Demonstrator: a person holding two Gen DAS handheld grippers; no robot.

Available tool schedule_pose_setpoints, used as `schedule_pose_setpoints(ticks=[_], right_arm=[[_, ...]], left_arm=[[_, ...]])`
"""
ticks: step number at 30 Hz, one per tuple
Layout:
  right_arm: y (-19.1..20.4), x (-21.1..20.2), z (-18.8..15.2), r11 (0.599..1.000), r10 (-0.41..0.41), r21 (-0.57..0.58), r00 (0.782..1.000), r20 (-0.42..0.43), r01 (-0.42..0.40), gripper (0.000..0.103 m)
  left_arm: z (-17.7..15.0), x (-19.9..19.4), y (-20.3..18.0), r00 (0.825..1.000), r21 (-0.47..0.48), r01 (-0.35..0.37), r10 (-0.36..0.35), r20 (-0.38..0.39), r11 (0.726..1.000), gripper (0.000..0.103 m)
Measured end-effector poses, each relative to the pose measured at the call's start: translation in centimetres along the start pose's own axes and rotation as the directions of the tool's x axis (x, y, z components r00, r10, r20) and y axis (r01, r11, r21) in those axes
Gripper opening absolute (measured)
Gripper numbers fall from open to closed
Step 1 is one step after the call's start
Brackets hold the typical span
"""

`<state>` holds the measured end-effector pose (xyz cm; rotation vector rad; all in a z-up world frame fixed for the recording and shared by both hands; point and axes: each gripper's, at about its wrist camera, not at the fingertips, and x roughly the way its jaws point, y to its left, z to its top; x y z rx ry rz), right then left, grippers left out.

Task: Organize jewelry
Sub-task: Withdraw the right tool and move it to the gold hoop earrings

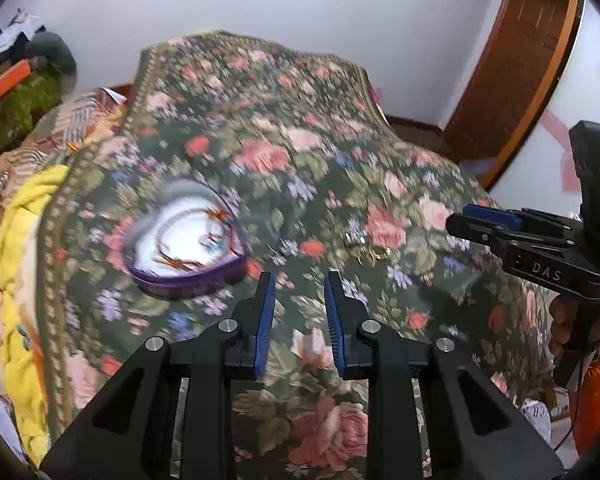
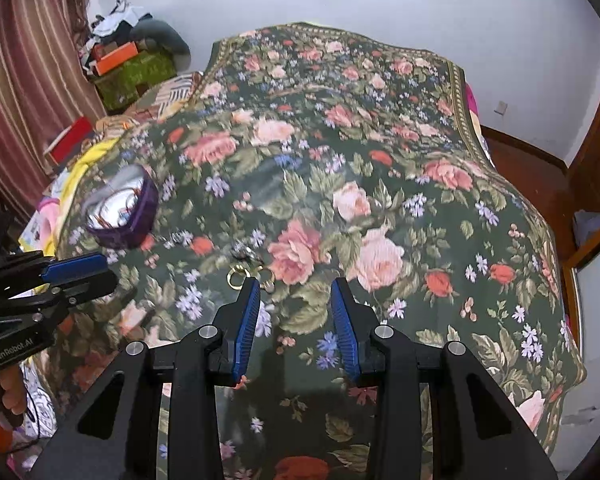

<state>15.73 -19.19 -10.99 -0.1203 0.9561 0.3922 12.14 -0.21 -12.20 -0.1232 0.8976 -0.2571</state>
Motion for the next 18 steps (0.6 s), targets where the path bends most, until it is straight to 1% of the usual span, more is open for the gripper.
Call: schedule_pose_setpoints(ticks=[3,6,10,15,18], right_arm=[[-0.4,0.0,-0.2,1.000,-0.003,-0.004,1.000,-0.006,0.003,0.033],[-1.2,-0.3,-0.2,1.000,-0.004,0.002,1.000,0.006,0.004,0.033],[-2.2,-0.5,0.1,1.000,0.005,0.015,1.000,0.016,-0.005,0.033],[-2.7,0.2,0.0,1.000,0.004,0.012,1.000,0.005,-0.005,0.033],[-3.0,0.5,-0.1,0.999,0.024,0.021,1.000,-0.002,-0.024,0.033]], left_arm=[[-0.2,1.6,-0.7,0.999,0.014,0.024,-0.024,-0.041,1.000,0.024],[-0.2,3.2,-1.6,0.996,0.031,0.045,-0.043,-0.073,0.998,0.024],[0.0,5.5,-2.9,0.990,0.042,0.081,-0.075,-0.118,0.996,0.024],[0.6,8.5,-4.4,0.983,0.070,0.089,-0.077,-0.165,0.994,0.024],[1.1,10.1,-5.1,0.978,0.085,0.105,-0.088,-0.187,0.991,0.024]])
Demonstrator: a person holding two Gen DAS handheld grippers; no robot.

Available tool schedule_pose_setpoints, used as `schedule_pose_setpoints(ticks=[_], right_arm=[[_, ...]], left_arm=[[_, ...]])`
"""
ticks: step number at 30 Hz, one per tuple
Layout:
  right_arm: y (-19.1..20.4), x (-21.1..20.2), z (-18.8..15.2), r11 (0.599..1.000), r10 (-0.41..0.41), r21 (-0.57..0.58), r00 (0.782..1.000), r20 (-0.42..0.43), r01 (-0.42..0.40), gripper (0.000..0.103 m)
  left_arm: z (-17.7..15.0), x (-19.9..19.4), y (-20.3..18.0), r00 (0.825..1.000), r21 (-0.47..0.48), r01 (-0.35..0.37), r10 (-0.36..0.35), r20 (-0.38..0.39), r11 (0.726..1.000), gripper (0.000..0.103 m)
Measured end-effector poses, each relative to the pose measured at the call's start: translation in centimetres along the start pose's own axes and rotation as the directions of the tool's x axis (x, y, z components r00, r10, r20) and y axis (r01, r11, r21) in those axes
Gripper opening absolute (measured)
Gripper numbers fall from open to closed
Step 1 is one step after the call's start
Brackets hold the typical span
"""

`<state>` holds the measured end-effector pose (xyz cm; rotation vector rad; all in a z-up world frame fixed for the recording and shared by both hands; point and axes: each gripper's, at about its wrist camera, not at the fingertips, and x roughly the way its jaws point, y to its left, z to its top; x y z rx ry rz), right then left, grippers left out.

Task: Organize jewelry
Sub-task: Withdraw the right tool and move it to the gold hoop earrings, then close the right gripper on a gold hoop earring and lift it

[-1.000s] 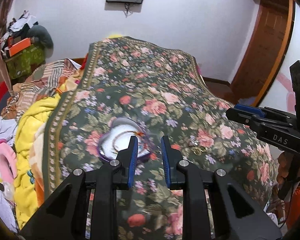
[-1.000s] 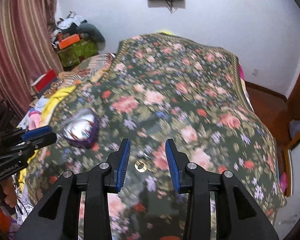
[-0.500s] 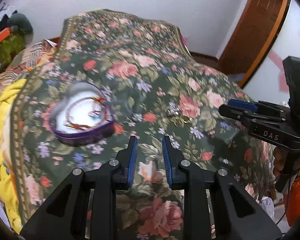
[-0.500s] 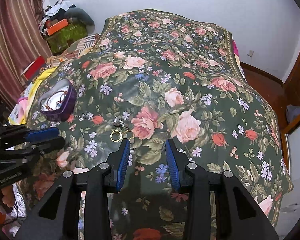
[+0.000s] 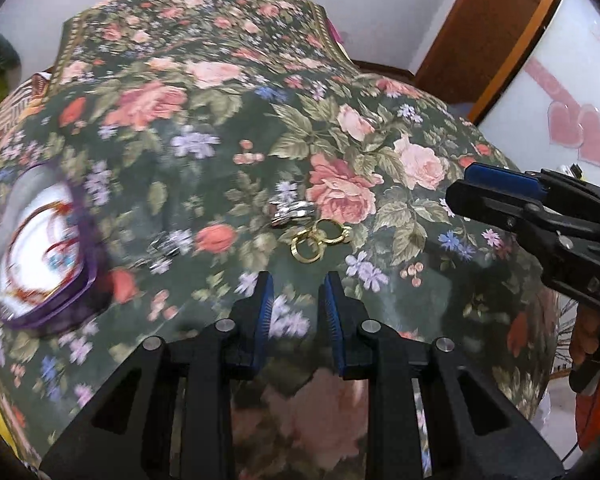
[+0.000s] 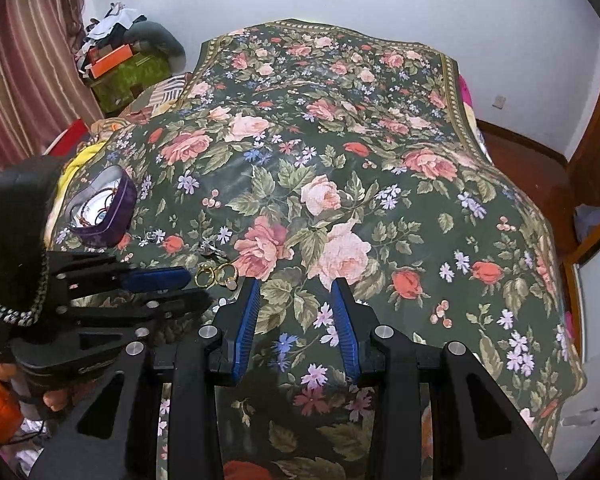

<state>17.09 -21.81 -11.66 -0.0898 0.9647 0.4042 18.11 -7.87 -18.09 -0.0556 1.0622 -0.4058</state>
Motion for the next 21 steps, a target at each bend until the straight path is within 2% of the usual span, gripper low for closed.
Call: schedule_pose_setpoints(ticks=[6,12,14,21], right_arm=[[0.4,0.8,0.1,1.000,0.025,-0.018,1.000,-0.015,-0.026,0.033],[1.5,1.9,0.1,0.998,0.043,-0.039,0.998,-0.046,-0.044,0.033],[1.9,2.2,0.3,0.998,0.049,-0.047,0.997,-0.056,-0.052,0.033],[3.7,4.0,0.6,0.994,0.075,-0.073,0.991,-0.109,-0.083,0.033]], left_arm=[[1.3,1.6,-0.3,1.000,0.019,0.015,-0.015,-0.016,1.000,0.024],[1.8,2.5,-0.8,1.000,0.055,-0.023,0.024,-0.007,0.998,0.022],[1.8,2.5,-0.8,0.999,0.063,-0.043,0.043,0.003,0.997,0.017],[1.1,1.5,0.2,0.999,0.037,-0.031,0.030,0.017,0.999,0.017]])
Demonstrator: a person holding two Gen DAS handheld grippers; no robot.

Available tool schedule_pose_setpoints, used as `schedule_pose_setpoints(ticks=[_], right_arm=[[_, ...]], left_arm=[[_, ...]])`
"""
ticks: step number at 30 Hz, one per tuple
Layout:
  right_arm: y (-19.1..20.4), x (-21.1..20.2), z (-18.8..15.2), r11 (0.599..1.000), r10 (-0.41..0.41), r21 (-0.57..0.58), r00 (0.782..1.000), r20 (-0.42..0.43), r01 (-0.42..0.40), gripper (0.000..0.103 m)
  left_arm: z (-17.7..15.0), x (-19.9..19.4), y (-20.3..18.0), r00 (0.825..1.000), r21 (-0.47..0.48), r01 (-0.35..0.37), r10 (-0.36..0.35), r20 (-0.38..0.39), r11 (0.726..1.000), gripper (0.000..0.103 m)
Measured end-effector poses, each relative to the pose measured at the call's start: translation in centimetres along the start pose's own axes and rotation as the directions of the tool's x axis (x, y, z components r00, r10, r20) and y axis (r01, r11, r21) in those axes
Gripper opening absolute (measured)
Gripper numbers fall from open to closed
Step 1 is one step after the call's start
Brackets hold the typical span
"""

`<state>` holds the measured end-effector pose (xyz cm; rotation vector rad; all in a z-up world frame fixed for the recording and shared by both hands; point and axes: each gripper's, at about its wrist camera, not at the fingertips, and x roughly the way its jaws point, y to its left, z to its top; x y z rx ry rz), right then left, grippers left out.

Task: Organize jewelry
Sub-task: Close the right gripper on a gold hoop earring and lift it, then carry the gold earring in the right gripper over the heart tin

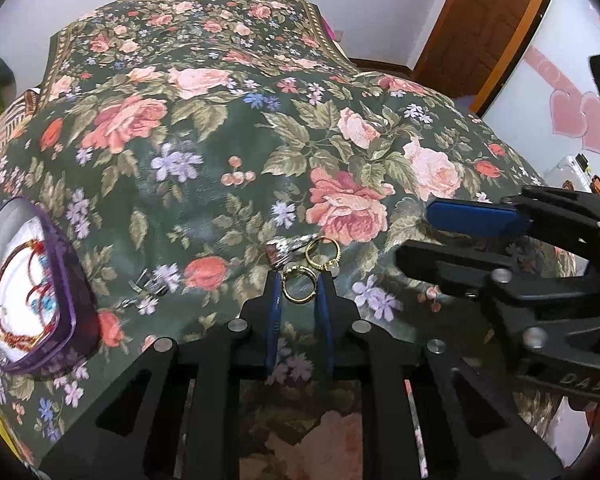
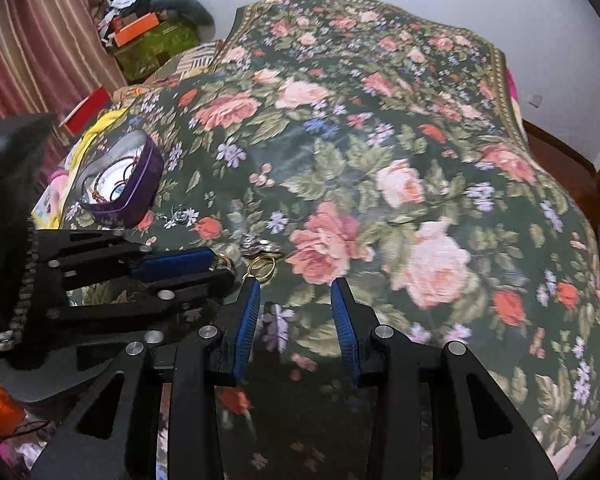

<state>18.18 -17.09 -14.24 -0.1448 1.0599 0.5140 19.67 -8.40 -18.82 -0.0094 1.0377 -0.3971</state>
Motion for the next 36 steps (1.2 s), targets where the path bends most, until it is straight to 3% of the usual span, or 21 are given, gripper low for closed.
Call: schedule_pose_setpoints(ticks=[5,10,14,19,30,36], right_arm=[[1.0,1.2,0.1,1.000,0.028,-0.002,0.999,-0.041,-0.028,0.033],[1.9,2.3,0.6,1.000,0.002,-0.022,0.999,-0.051,-0.003,0.033],[1.9,2.9,0.7,0.999,-0.022,-0.026,0.999,-0.048,0.021,0.015],[1.5,2.3,0.7,0.999,-0.038,0.000,0.999,-0.025,0.038,0.008],[1.9,-2.5,1.7,0.999,-0.043,0.020,0.993,0.108,0.041,0.008],[3.7,-5.7,3.4,1.000,-0.006,0.008,0.976,0.220,0.005,0.008]], left_arm=[[-1.0,-1.7,1.3,0.999,-0.022,-0.023,0.024,0.028,0.999,0.017],[-1.8,-3.3,3.1,0.998,-0.061,-0.040,0.043,0.054,0.997,0.017],[-2.1,-4.4,4.3,0.996,-0.093,-0.030,0.037,0.079,0.995,0.017],[-1.9,-5.5,4.7,0.993,-0.115,-0.007,0.020,0.113,0.993,0.017],[-1.9,-8.4,4.3,0.985,-0.107,-0.036,0.053,0.165,0.994,0.017],[-1.8,-11.0,4.8,0.973,-0.127,-0.053,0.080,0.218,0.991,0.017]])
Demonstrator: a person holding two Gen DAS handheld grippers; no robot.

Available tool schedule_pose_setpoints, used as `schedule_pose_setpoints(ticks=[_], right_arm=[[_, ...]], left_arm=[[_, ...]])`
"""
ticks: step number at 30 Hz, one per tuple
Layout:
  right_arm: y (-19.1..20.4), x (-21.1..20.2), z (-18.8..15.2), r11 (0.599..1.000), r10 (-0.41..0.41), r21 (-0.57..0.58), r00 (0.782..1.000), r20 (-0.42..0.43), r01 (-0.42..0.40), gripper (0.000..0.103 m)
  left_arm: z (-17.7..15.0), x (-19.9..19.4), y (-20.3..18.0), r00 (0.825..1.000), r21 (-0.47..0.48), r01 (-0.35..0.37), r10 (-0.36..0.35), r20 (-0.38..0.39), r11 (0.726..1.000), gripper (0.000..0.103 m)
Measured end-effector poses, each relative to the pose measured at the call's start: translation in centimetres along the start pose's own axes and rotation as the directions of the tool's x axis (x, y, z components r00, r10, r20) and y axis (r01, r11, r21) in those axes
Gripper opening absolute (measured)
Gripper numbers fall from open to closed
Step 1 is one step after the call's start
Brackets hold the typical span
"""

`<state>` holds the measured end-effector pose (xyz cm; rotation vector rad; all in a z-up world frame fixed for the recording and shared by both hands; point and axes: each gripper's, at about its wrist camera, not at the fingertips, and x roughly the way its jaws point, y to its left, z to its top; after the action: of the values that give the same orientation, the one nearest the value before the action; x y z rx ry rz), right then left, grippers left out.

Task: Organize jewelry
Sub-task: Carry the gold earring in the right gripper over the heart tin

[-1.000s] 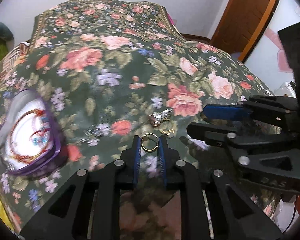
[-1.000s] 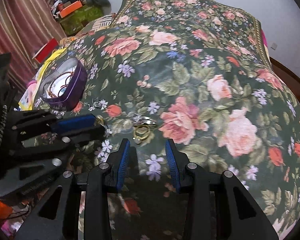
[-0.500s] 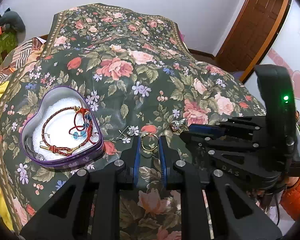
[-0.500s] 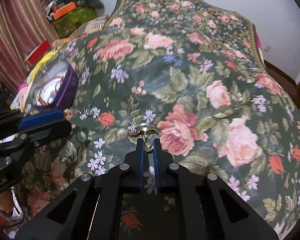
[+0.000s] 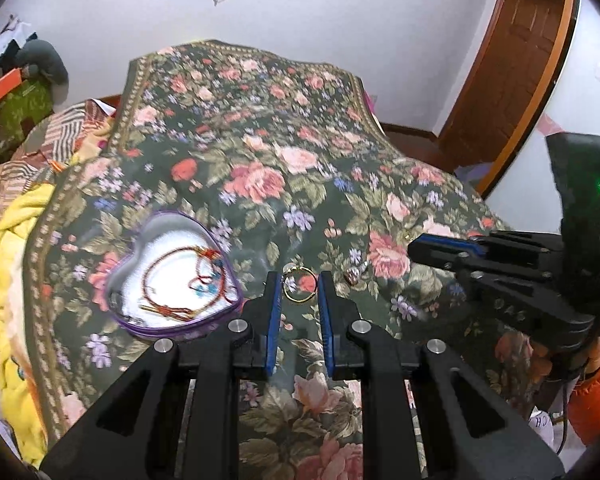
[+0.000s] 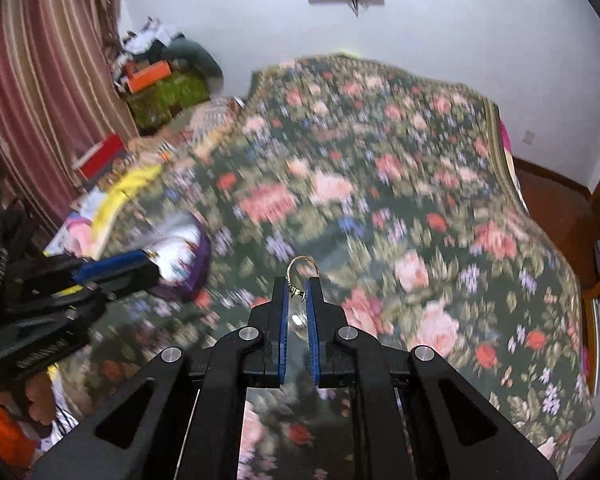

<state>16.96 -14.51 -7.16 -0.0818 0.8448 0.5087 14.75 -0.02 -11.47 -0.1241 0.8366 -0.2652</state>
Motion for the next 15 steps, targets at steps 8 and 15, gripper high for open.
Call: schedule_pose_setpoints(ticks=[8,15], right_arm=[[3.2,-2.2,3.1,0.998,0.045,-0.046,0.992,0.115,-0.040,0.008],[5.8,-1.8,4.4,0.993,0.103,-0.076,0.985,0.140,-0.093,0.008]], left_arm=[[1.4,-3.7,1.1,0.995,-0.014,-0.035,0.036,0.097,0.999,0.017],[2.4,-7.0,2.9,0.979,-0.037,-0.087,0.092,0.180,0.996,0.017]])
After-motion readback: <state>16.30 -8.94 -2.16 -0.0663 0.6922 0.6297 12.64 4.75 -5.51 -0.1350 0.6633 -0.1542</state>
